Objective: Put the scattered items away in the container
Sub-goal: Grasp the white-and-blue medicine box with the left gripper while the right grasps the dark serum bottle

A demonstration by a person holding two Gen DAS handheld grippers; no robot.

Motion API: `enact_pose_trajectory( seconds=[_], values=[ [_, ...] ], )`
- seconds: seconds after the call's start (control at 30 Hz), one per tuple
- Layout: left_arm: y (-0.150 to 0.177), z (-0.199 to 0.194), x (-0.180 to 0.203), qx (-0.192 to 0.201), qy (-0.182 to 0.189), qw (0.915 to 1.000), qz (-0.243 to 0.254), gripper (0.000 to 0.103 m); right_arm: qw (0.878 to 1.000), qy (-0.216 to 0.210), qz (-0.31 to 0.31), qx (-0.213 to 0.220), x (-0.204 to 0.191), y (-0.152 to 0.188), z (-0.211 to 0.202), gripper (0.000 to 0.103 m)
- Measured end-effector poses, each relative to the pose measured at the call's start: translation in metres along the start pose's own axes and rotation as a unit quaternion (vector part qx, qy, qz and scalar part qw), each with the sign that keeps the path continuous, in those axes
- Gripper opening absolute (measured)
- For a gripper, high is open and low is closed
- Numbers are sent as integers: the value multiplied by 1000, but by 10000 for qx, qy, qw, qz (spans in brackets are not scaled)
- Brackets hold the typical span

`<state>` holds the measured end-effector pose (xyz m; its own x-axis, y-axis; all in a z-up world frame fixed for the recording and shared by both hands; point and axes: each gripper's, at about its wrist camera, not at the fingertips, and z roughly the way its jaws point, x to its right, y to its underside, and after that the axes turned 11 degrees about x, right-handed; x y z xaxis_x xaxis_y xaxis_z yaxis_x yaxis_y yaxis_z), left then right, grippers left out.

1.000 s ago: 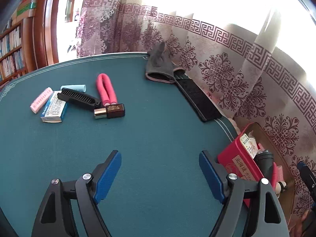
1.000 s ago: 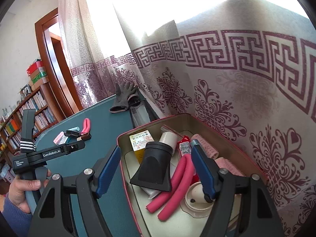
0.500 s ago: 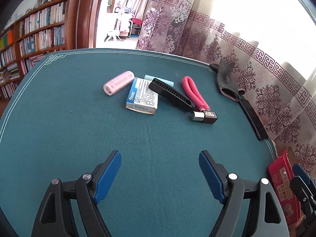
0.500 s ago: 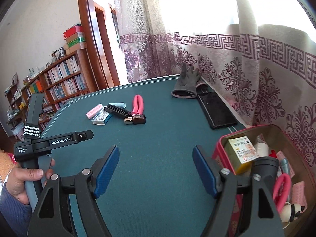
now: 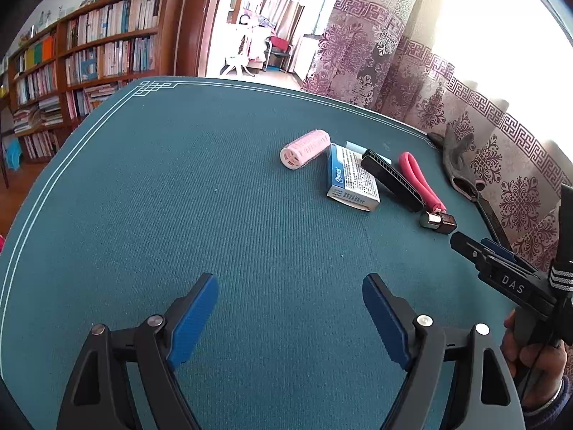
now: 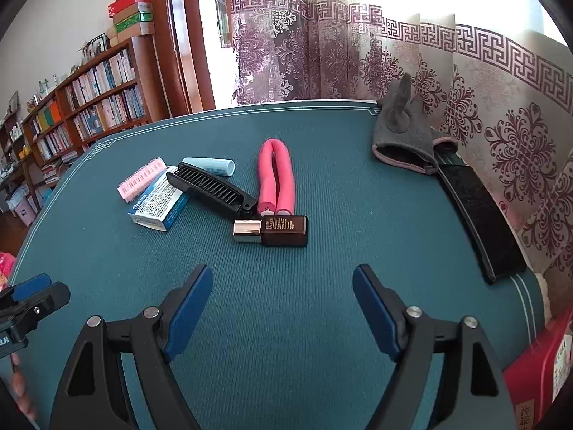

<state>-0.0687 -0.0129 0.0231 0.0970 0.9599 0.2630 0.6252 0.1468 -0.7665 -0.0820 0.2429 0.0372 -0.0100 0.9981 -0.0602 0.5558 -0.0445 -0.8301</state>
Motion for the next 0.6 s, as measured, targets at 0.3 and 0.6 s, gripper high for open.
enact_pose_trajectory(
  seconds=[0.3,0.6],
  values=[
    [7,11,-5,-119,-35,9999,-10,88,9993,141,-72,-341,-9,-11,51,82],
    [-4,28,13,-248,-66,9993,256,88,9990,182,233,-340,13,4,25,65]
  ],
)
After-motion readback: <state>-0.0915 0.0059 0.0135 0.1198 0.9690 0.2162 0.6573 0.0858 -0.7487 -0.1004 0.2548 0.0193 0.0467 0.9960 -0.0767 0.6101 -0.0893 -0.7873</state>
